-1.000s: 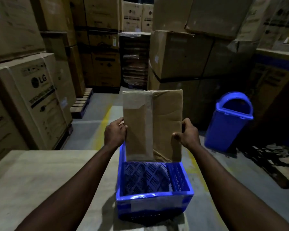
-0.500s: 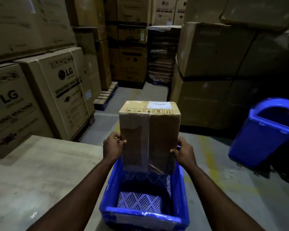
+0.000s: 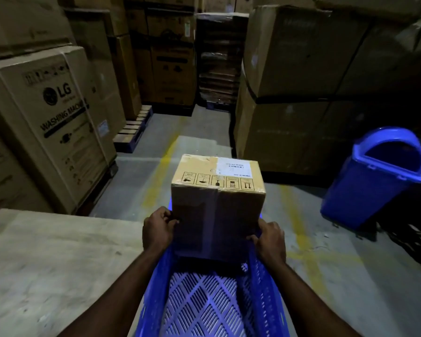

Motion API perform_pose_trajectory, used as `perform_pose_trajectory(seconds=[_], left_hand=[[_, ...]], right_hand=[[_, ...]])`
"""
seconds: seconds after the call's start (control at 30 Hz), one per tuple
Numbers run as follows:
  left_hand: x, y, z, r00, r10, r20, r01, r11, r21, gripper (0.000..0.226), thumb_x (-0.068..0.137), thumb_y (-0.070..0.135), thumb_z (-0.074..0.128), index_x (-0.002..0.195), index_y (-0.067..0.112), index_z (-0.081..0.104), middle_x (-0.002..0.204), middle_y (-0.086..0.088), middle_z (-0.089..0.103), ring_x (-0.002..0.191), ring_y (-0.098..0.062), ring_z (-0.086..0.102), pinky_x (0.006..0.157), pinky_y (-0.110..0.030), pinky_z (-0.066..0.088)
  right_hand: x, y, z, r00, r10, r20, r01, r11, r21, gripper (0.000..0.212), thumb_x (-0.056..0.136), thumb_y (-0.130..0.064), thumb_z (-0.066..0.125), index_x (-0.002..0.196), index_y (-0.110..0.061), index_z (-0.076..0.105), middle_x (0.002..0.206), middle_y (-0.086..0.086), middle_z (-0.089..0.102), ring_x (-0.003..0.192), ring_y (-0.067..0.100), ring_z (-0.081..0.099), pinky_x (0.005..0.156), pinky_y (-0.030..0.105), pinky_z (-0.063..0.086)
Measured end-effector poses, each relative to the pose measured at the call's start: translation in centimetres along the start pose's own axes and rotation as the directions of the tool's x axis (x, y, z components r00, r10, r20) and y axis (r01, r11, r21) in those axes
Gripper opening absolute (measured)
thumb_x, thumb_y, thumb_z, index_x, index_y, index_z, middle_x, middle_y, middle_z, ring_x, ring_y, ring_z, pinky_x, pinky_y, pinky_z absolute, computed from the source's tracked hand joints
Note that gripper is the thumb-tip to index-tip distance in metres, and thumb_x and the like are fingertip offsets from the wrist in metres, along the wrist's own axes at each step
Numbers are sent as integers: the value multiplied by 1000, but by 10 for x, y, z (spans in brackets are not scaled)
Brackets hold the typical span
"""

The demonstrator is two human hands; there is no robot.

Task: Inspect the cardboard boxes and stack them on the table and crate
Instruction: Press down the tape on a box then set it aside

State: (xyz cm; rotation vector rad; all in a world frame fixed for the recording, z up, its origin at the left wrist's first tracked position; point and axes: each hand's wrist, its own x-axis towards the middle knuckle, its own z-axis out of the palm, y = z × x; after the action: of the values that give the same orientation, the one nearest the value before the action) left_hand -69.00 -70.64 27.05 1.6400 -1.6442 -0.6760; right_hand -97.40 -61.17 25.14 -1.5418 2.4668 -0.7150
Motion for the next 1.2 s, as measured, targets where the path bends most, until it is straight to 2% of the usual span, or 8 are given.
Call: perform_pose_trajectory(seconds=[0.07,0.2,0.43,0.6,0.83,0.97,1.07,1.2], left_hand=[[6,-3,4,1000,7,1,-7,1000,30,16,75,16,80,80,18,64,77,0,71,75,-23,68,66,-41,58],[10,1,12,999,-11,-30,15,991,136,13,81,18,76,83,20,63,78,-2,70,74,-28,65,60,-34,51],[24,-3,25,999,-16,-30,23,970,243,11,83,28,71,88,24,63,79,0,70,71,-26,64,59,-33,50],[30,-13,32,1000,2,7,-4,963,269,11,81,28,72,90,25,66,81,1,71,74,-27,66,62,-32,52],[33,-24,39,999,30,21,-36,926,376,16,80,35,74,91,26,66,81,0,71,76,-26,64,66,-34,54],[35,-24,38,997,70,16,-67,821,567,23,78,38,73,98,29,66,87,-5,63,85,-29,53,71,-33,40],[33,-25,41,999,48,21,-51,814,579,28,79,42,71,103,29,64,92,-7,62,89,-31,51,75,-35,44],[25,-23,37,998,54,41,-68,838,542,24,82,43,68,98,27,63,86,-5,64,86,-29,53,78,-36,41]], right_hand=[[7,1,4,999,-29,-31,28,999,-44,29,76,-22,74,102,-25,64,102,3,65,98,26,49,77,35,31],[19,-1,9,997,-52,-53,45,992,-120,40,76,-15,77,115,-18,67,117,4,65,107,28,49,83,36,28],[31,3,23,1000,-5,-23,1,979,-203,39,77,-19,77,115,-19,67,114,4,62,108,28,46,78,32,20],[40,6,30,999,-3,-40,-8,966,-257,34,73,-16,78,106,-18,69,109,7,63,102,30,49,82,39,31],[44,7,36,999,12,-40,-23,957,-290,18,81,-14,70,99,-17,69,115,9,53,105,32,43,84,39,31],[42,6,35,1000,-11,-19,5,946,-325,26,73,-17,77,99,-15,71,119,12,53,108,35,44,87,42,34],[41,4,33,1000,-22,13,25,938,-346,33,75,-24,78,106,-16,69,124,11,51,113,33,43,90,42,34],[31,-2,27,999,-20,37,32,926,-376,40,86,-38,68,119,-16,61,133,11,45,119,30,39,98,39,32]])
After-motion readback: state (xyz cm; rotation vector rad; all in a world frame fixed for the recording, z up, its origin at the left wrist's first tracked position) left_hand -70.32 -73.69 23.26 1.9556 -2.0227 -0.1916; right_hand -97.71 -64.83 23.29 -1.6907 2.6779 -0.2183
